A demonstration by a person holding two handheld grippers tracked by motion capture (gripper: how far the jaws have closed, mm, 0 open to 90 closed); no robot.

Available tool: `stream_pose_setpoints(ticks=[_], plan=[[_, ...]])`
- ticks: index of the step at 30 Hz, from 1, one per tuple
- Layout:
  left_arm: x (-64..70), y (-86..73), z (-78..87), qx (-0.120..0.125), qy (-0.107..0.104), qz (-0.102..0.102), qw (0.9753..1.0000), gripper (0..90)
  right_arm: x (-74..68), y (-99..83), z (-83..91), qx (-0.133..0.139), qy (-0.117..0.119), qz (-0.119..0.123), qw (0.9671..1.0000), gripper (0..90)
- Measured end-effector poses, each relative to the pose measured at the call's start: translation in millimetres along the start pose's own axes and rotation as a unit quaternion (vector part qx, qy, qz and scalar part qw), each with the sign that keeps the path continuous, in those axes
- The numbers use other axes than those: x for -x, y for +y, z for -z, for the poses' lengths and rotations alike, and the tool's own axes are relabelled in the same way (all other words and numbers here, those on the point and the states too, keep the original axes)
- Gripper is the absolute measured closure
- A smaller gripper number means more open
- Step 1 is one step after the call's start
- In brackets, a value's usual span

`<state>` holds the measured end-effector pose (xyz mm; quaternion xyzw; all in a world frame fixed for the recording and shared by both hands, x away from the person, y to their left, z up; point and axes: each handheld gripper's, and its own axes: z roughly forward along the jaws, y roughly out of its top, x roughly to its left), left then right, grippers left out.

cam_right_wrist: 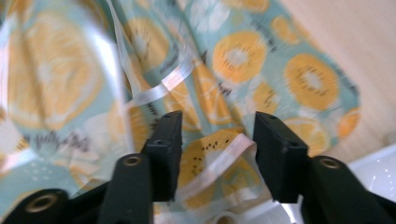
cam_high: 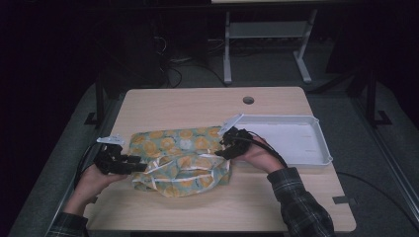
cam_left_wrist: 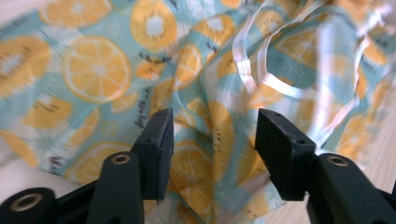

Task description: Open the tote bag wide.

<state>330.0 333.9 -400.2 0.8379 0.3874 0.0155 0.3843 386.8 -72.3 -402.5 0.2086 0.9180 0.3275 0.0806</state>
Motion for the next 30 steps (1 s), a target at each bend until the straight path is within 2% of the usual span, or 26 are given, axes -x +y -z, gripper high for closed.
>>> stream_pose_setpoints(ticks=[2, 5, 8, 9, 11, 13, 14, 15, 18, 20, 21, 22, 27, 29, 30], plan=[[0.5, 4.3, 5.9, 0.009, 0.002, -0.007, 0.9999, 42.9, 3.1, 0.4, 10.0, 0.026, 0.003, -0.012, 0.9996, 47.8], [2.8, 8.1, 11.4, 0.016, 0.002, -0.017, 0.9997, 40.8, 4.9, 2.5, 19.5, 0.031, 0.000, -0.010, 0.9995, 46.3], [6.2, 6.8, 18.4, 0.020, 0.005, -0.023, 0.9995, 38.5, 3.1, 5.6, 35.3, 0.056, 0.007, -0.015, 0.9983, 46.1], [6.2, 6.8, 18.4, 0.020, 0.005, -0.023, 0.9995, 37.9, 3.1, 5.6, 35.3, 0.056, 0.007, -0.015, 0.9983, 46.1], [7.6, 2.3, 21.4, 0.011, 0.012, -0.033, 0.9993, 36.5, -3.8, 7.7, 42.6, 0.069, 0.031, -0.008, 0.9971, 46.3], [8.5, -0.1, 22.0, 0.008, 0.014, -0.035, 0.9992, 35.9, -7.3, 8.7, 42.9, 0.068, 0.039, -0.002, 0.9970, 46.2], [8.8, -2.1, 22.5, 0.005, 0.014, -0.039, 0.9991, 35.1, -16.2, 11.8, 40.8, 0.061, 0.052, 0.017, 0.9967, 46.2], [9.3, -3.8, 22.6, 0.003, 0.014, -0.039, 0.9991, 35.1, -16.2, 11.8, 40.8, 0.061, 0.052, 0.017, 0.9967, 46.2], [9.8, -10.6, 24.0, -0.003, 0.019, -0.041, 0.9990, 34.5, -29.3, 16.6, 34.5, 0.057, 0.073, 0.038, 0.9950, 46.2], [9.8, -18.7, 27.8, -0.002, 0.025, -0.033, 0.9992, 34.4, -41.2, 21.9, 25.7, 0.051, 0.090, 0.070, 0.9922, 46.2], [9.8, -18.7, 27.8, -0.002, 0.025, -0.033, 0.9992, 34.4, -41.2, 21.9, 25.7, 0.051, 0.090, 0.070, 0.9922, 46.2], [9.8, -23.0, 29.5, 0.002, 0.028, -0.029, 0.9992, 34.3, -48.8, 25.4, 19.6, 0.049, 0.101, 0.083, 0.9902, 46.4], [9.9, -33.6, 31.2, -0.003, 0.031, -0.027, 0.9991, 33.8, -57.0, 28.5, 9.4, 0.040, 0.115, 0.092, 0.9882, 47.4], [10.8, -39.3, 31.0, -0.008, 0.032, -0.023, 0.9992, 33.6, -59.2, 29.1, 4.4, 0.034, 0.119, 0.098, 0.9875, 49.5], [10.7, -44.2, 30.9, -0.011, 0.034, -0.022, 0.9991, 33.3, -61.6, 29.1, -0.1, 0.031, 0.128, 0.095, 0.9867, 52.4]])
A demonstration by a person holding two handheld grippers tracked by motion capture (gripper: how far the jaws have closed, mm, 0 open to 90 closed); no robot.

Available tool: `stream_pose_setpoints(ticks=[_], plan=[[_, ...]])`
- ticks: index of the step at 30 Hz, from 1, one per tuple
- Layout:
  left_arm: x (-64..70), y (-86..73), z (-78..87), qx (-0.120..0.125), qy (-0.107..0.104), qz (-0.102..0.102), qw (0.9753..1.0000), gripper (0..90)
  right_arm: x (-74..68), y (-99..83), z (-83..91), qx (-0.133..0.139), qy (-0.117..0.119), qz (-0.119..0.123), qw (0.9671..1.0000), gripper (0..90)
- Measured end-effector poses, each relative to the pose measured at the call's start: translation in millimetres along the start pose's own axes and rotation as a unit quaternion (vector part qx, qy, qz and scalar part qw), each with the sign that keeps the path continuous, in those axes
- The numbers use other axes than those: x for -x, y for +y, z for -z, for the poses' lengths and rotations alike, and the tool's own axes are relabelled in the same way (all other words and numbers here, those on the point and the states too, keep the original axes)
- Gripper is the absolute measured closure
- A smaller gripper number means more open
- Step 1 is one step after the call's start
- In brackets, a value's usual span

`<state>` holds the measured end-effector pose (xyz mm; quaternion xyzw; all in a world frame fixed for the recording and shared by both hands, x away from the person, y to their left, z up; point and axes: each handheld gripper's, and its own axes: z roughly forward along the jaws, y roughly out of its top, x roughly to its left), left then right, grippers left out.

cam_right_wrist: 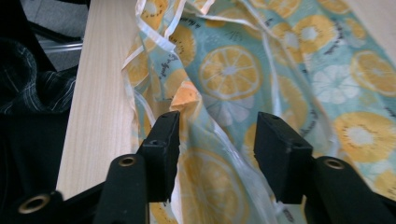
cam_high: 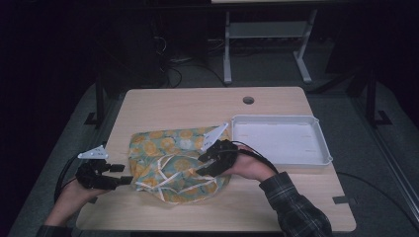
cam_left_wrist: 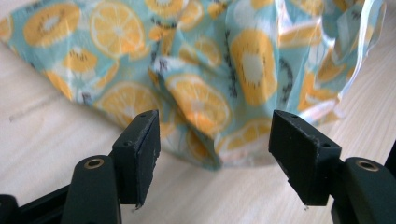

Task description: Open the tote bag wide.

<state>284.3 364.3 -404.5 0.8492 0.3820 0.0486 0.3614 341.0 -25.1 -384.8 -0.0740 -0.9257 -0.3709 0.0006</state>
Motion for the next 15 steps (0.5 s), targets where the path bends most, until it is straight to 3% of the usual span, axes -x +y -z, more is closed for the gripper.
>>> stream_pose_setpoints(ticks=[3, 4, 7, 8, 10, 15], plan=[[0.0, -3.8, 0.4, -0.004, 0.002, -0.001, 1.0000, 32.9, -0.1, -0.3, -3.6, -0.006, 0.004, 0.004, 1.0000, 56.2], [0.2, -5.4, 0.2, -0.004, 0.004, 0.000, 1.0000, 32.9, -0.2, -0.7, -5.3, -0.010, 0.001, 0.003, 0.9999, 65.9], [1.2, -10.9, 0.1, -0.006, 0.007, 0.002, 1.0000, 32.9, 0.3, -1.2, -6.2, -0.012, 0.007, -0.001, 0.9999, 74.1], [2.5, -14.4, -0.4, -0.012, 0.013, -0.004, 0.9998, 32.9, 0.5, -1.6, -6.5, -0.016, 0.009, 0.002, 0.9998, 83.8], [4.8, -17.4, -2.0, -0.020, 0.017, -0.007, 0.9996, 32.9, 1.1, -1.7, -5.9, -0.013, 0.007, 0.006, 0.9999, 88.3], [8.1, -19.8, -5.2, -0.024, 0.017, -0.010, 0.9995, 32.9, 3.0, -0.8, -3.2, -0.002, 0.002, 0.007, 1.0000, 88.9]])
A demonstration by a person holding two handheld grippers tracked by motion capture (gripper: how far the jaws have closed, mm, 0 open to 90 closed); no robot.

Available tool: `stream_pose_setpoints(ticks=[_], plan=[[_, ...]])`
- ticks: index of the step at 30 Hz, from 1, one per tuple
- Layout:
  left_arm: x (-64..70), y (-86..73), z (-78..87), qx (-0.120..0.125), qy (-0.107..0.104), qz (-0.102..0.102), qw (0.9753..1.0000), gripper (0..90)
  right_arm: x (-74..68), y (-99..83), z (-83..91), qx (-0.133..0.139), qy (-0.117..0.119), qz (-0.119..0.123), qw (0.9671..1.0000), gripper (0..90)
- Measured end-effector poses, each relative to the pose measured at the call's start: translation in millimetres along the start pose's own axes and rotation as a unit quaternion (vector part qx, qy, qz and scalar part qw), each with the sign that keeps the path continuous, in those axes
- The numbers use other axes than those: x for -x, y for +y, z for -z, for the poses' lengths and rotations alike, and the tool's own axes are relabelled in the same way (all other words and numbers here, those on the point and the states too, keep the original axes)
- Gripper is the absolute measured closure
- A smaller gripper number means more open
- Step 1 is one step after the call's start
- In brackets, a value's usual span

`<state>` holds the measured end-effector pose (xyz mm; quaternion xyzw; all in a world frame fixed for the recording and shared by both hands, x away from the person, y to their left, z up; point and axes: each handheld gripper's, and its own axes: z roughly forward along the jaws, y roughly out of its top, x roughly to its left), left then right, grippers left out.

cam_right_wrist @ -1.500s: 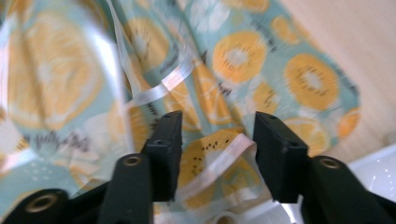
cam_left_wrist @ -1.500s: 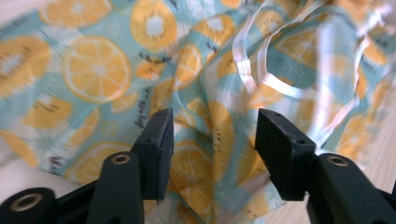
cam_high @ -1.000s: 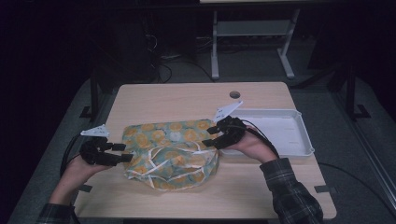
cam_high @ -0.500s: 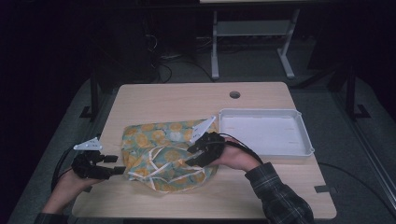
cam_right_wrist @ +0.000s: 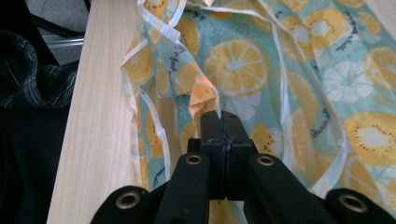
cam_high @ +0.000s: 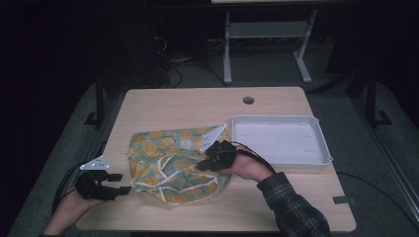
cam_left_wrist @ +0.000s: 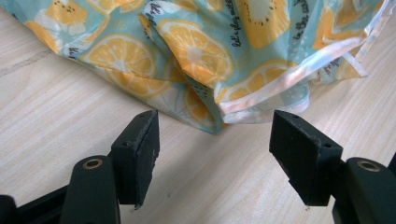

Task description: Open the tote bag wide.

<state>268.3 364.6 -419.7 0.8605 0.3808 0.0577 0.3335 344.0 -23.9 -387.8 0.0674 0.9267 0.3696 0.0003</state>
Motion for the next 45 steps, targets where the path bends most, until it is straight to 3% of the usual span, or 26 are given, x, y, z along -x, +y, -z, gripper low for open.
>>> stream_pose_setpoints(ticks=[4, 11, 13, 18, 20, 27, 35, 39, 45], plan=[[-0.4, 0.5, -0.5, -0.001, 0.000, -0.007, 1.0000, 32.3, 2.8, 4.4, 5.9, 0.019, -0.004, -0.004, 0.9998, 88.9], [-0.6, -0.4, -1.2, 0.000, 0.000, -0.003, 1.0000, 31.9, 9.3, 13.4, 10.8, 0.025, -0.011, -0.004, 0.9996, 88.9], [-1.3, -0.8, -1.6, -0.005, -0.001, -0.009, 0.9999, 31.8, 15.7, 18.3, 15.3, 0.035, -0.019, -0.004, 0.9992, 88.9], [-1.5, -1.5, -2.2, 0.000, -0.001, -0.003, 1.0000, 31.4, 27.5, 25.3, 22.4, 0.047, -0.028, -0.012, 0.9984, 88.9], [-2.5, -1.6, -0.6, -0.004, -0.001, -0.007, 1.0000, 31.4, 38.5, 28.4, 25.0, 0.051, -0.033, -0.029, 0.9977, 89.0], [-3.0, -2.2, -1.7, -0.005, -0.003, -0.006, 1.0000, 31.1, 53.9, 32.5, 25.1, 0.058, -0.042, -0.049, 0.9962, 89.0], [-2.9, -2.5, -2.1, -0.001, -0.005, -0.002, 1.0000, 30.9, 76.4, 40.4, 14.8, 0.060, -0.053, -0.070, 0.9943, 89.0], [-3.2, -2.7, -2.7, -0.002, -0.005, -0.003, 1.0000, 30.8, 92.2, 44.0, 3.2, 0.041, -0.076, -0.073, 0.9936, 89.0], [-4.0, -3.2, -3.6, -0.003, -0.008, -0.002, 1.0000, 30.8, 113.3, 41.8, -13.5, 0.040, -0.084, -0.109, 0.9897, 89.0]])
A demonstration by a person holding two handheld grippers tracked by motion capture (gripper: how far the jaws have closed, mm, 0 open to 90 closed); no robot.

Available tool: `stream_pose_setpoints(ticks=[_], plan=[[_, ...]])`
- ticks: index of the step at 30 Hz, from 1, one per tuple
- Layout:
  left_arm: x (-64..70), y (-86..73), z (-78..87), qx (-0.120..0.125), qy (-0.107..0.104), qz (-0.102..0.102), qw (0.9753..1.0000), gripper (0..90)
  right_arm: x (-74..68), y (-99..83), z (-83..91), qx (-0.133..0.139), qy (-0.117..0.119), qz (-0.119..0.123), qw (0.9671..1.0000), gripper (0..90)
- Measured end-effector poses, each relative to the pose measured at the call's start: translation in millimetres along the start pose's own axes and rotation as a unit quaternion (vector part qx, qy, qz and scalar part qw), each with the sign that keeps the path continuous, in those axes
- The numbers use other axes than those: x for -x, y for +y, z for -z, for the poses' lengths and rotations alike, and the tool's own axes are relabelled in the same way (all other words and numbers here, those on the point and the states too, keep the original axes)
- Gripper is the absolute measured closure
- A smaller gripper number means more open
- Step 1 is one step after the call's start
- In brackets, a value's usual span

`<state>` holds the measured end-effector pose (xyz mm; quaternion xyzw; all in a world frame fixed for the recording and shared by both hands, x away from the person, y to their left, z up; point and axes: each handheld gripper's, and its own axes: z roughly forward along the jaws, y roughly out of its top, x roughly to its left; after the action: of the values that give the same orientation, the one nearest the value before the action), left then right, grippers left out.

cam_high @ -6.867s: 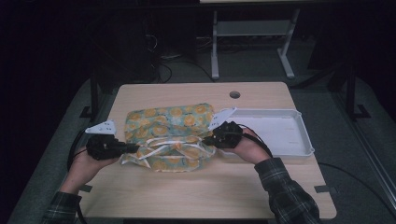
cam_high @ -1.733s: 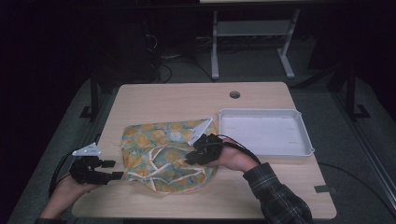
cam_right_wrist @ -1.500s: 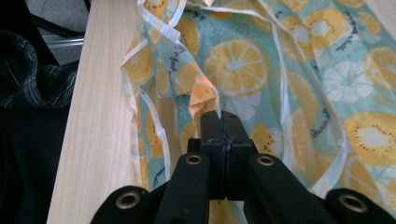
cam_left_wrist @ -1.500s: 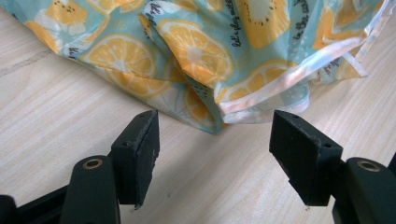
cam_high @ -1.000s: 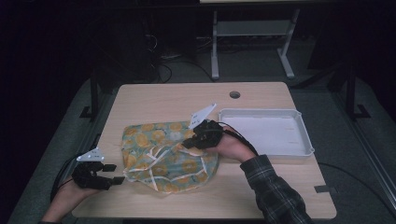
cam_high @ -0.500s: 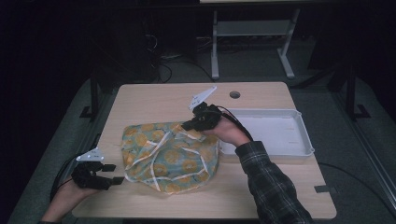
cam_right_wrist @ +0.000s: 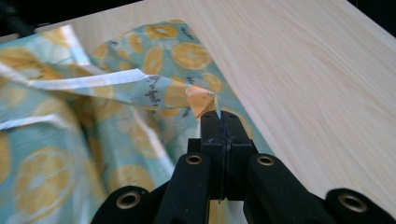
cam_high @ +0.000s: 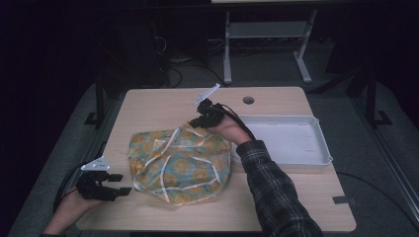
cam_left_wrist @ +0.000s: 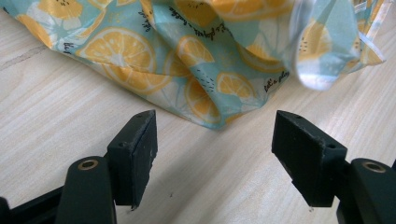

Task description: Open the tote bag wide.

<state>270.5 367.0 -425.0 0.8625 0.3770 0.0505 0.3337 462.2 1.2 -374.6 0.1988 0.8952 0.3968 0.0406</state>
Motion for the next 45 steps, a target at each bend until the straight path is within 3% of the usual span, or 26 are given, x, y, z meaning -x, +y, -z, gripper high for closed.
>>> stream_pose_setpoints(ticks=[5, 6, 13, 14, 15, 16, 17, 18, 20, 22, 25, 27, 39, 45], plan=[[0.2, 0.1, -0.7, 0.000, -0.002, -0.001, 1.0000, 30.8, 9.0, 0.3, -18.1, -0.009, -0.005, -0.014, 0.9999, 88.9], [0.0, 0.1, -1.1, -0.002, -0.003, -0.001, 1.0000, 30.8, 13.3, 0.5, -29.3, -0.020, -0.015, -0.013, 0.9996, 88.9], [-0.4, -0.4, -1.5, -0.005, -0.003, -0.003, 1.0000, 30.8, 22.0, -6.0, -54.8, -0.046, -0.023, -0.037, 0.9980, 88.1], [-0.4, -0.5, -1.6, -0.005, -0.003, -0.003, 1.0000, 30.8, 24.0, -8.8, -59.2, -0.055, -0.021, -0.034, 0.9977, 82.3], [-0.5, -0.7, -1.8, -0.005, -0.004, -0.003, 1.0000, 30.8, 24.0, -8.8, -59.2, -0.055, -0.021, -0.034, 0.9977, 82.3], [-0.6, -1.0, -2.6, -0.003, -0.003, -0.001, 1.0000, 30.8, 23.9, -9.1, -58.7, -0.053, -0.016, -0.037, 0.9978, 74.4], [-0.6, -1.0, -2.6, -0.003, -0.003, -0.001, 1.0000, 30.8, 23.9, -9.1, -58.7, -0.053, -0.016, -0.037, 0.9978, 74.4], [-0.8, -1.2, -3.1, -0.003, -0.005, 0.000, 1.0000, 30.8, 22.2, -6.8, -52.4, -0.045, -0.011, -0.043, 0.9980, 67.9], [-0.5, -1.1, -3.4, -0.003, -0.004, 0.002, 1.0000, 30.8, 21.9, -6.0, -49.9, -0.041, -0.010, -0.041, 0.9983, 64.4], [-0.6, -0.9, -3.0, -0.006, -0.004, -0.003, 1.0000, 30.8, 19.2, -2.0, -35.0, -0.027, -0.007, -0.043, 0.9987, 56.4], [0.1, -0.7, -2.8, -0.006, -0.003, -0.001, 1.0000, 30.8, 17.7, -0.9, -27.3, -0.022, -0.005, -0.040, 0.9989, 52.1], [-0.2, -0.2, -1.2, -0.005, -0.004, -0.003, 1.0000, 30.8, 13.8, -0.5, -13.4, -0.018, -0.001, -0.035, 0.9992, 47.4], [-1.6, -1.7, -2.6, -0.008, -0.002, 0.003, 1.0000, 30.9, -16.9, -15.7, 29.3, -0.012, 0.012, -0.002, 0.9999, 46.3], [-2.5, -1.7, -2.4, -0.007, -0.003, 0.005, 1.0000, 30.8, -35.1, -27.2, 47.2, 0.007, 0.024, 0.006, 0.9997, 49.2]])
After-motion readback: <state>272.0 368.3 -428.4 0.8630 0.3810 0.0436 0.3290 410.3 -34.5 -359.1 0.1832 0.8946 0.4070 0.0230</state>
